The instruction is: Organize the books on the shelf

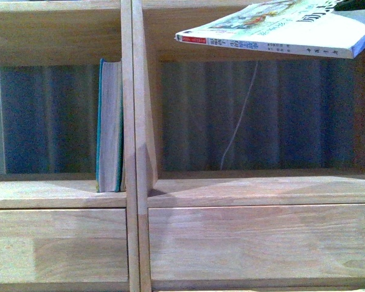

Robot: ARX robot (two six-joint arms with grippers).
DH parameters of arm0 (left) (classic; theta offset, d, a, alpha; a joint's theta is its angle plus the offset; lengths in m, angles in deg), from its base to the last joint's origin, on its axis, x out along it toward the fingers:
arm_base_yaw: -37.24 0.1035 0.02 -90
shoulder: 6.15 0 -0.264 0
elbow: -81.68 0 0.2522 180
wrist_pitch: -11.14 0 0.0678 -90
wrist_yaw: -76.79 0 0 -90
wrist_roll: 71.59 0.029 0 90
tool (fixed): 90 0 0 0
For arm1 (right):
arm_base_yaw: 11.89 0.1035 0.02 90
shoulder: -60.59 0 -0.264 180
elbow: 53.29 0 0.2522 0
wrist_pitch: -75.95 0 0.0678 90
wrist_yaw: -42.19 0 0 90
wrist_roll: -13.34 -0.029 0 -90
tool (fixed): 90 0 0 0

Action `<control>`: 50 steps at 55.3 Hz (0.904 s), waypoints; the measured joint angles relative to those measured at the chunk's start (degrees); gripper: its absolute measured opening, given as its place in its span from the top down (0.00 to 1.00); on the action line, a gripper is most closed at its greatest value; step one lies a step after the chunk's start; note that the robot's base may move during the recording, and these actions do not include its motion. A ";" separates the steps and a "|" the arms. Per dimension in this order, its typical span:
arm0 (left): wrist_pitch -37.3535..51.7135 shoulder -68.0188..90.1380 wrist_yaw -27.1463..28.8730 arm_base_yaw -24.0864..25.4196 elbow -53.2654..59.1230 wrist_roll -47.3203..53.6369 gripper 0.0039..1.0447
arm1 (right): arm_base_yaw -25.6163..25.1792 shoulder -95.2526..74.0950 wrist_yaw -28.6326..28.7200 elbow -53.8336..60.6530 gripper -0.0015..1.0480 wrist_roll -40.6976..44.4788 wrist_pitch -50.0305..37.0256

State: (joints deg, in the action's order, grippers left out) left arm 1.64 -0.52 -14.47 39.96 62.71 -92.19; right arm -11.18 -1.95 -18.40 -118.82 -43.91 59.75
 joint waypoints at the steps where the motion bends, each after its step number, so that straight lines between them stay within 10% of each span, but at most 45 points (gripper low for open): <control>1: 0.13 0.33 -0.55 0.42 -0.50 -0.24 0.07 | -0.07 0.00 -0.04 0.00 0.93 0.04 0.02; 23: 11.67 16.61 -39.21 26.43 -19.37 -12.83 0.07 | 1.07 -0.20 -1.64 -0.24 0.93 1.29 1.27; 35: 31.08 35.15 -49.57 24.61 -25.55 -26.18 0.07 | 3.76 -0.02 -2.14 -1.51 0.93 1.42 2.10; 50: 47.17 53.83 -46.14 17.27 -34.69 -37.29 0.07 | 7.52 2.89 -2.69 -2.29 0.93 1.40 4.55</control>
State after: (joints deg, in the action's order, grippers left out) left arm 48.80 53.31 -60.61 57.22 28.02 -129.48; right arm -3.66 0.93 -21.09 -121.12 -42.51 64.30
